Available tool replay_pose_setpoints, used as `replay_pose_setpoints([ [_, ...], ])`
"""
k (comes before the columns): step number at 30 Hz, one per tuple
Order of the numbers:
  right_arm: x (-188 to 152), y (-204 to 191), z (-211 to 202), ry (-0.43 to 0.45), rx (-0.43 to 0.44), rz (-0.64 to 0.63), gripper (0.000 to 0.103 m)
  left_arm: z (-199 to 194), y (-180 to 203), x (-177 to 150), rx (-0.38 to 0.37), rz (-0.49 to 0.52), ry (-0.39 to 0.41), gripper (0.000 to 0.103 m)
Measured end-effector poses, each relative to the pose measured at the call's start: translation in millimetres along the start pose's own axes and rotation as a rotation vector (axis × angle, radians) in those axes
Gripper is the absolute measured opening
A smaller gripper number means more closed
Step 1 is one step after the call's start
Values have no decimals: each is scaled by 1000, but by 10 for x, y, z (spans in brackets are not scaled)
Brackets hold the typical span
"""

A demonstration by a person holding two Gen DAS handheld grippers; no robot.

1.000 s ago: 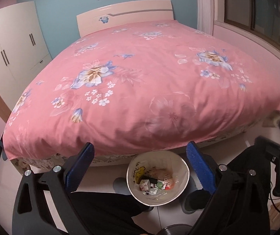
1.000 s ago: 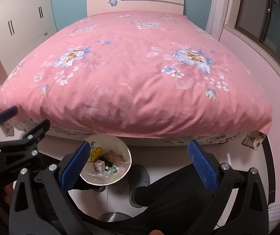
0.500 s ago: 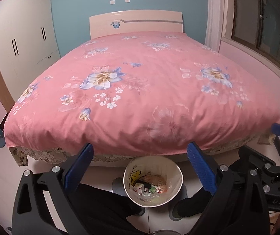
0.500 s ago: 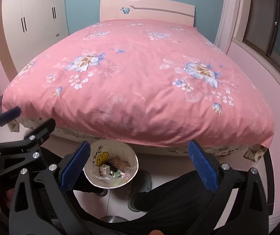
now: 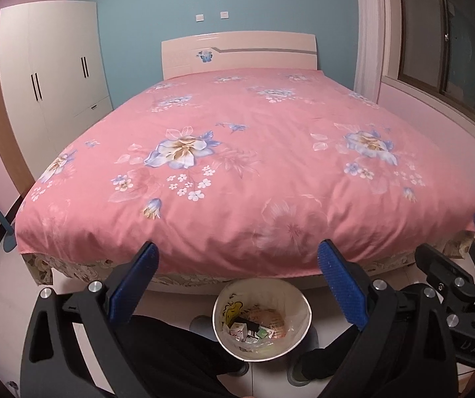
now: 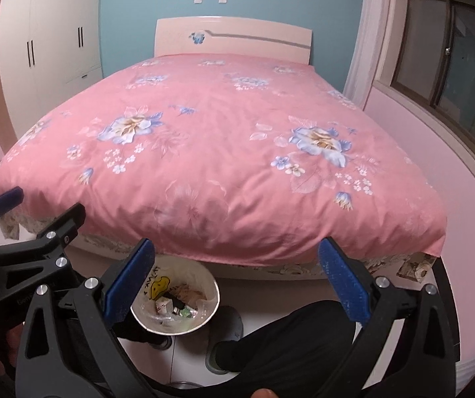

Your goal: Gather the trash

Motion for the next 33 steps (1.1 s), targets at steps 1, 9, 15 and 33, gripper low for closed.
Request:
replay_pose_setpoints([
  [1,14,-5,-13,6,-5,-2,98,-11,-13,3,2,-2,2,98],
  [9,70,-64,-64,26,9,-21,98,-63,-73,-10,-3,-10,-4,98],
  [15,71,-98,-54,22,11,-26,98,-54,-98,-22,2,-11,-14,98],
  [33,87,-130,-45,19,15,-37,98,-61,-131,-44,16,-6,-34,98],
])
Point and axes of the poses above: each gripper's, at about its wrist camera, not at the fingertips, and z roughly the way its jaws point, y to its right, x to its top, the point moved 10 cm from there along z, roughly the way its jaws point, and after that the axes turned 13 degrees about -x, right-handed, at the moved point
